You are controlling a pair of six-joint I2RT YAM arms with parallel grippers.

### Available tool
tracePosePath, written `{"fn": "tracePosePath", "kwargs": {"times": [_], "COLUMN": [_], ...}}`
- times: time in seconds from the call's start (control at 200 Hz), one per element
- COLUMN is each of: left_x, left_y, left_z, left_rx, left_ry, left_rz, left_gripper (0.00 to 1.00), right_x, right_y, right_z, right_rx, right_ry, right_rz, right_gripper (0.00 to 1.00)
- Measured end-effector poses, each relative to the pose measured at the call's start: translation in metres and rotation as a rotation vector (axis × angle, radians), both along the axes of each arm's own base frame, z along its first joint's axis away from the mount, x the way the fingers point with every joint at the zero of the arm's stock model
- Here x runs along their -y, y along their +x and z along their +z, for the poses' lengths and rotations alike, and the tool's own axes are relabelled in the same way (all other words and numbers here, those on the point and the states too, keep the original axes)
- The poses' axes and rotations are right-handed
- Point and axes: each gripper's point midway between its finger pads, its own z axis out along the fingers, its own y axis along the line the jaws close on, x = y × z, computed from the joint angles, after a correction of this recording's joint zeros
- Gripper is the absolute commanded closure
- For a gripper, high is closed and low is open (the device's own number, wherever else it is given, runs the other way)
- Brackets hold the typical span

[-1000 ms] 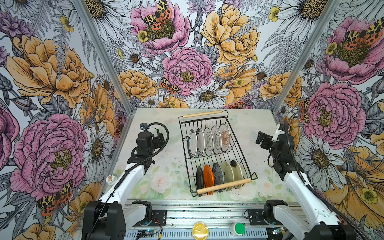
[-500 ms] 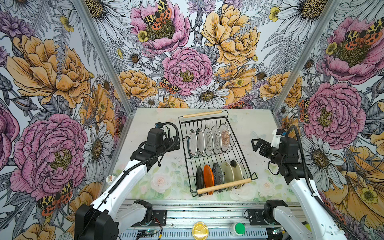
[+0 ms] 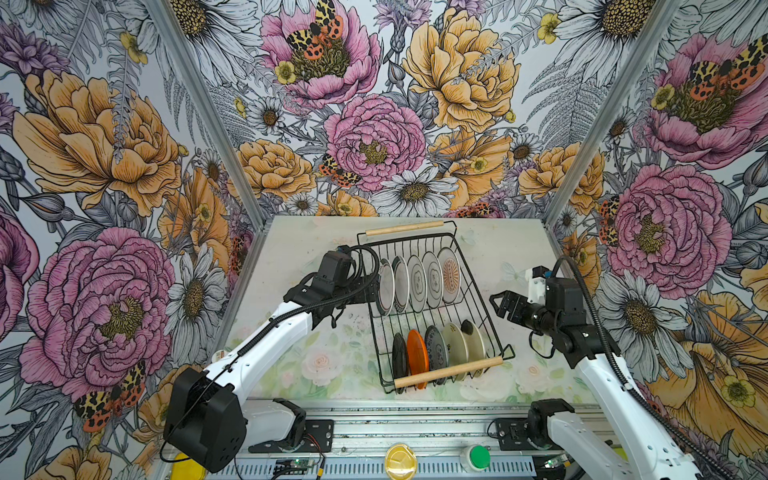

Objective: Unload the plates from the dish rack

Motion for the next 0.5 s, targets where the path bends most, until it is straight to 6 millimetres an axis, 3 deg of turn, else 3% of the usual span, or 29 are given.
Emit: {"fn": "tracePosePath", "kwargs": {"times": [0.5], "left_x": [0.004], "left_y": [0.0], "left_z": [-0.013], "left_rx": [-0.041], "left_ry": [0.009], "left_rz": [-0.001], "left_gripper": [0.11], "right_x": [-0.025], "right_y": [0.006], "right_z": [-0.029], "right_rx": [-0.108], "right_ry": [-0.106], "right_rz": [0.107], "right_gripper": [0.39]}}
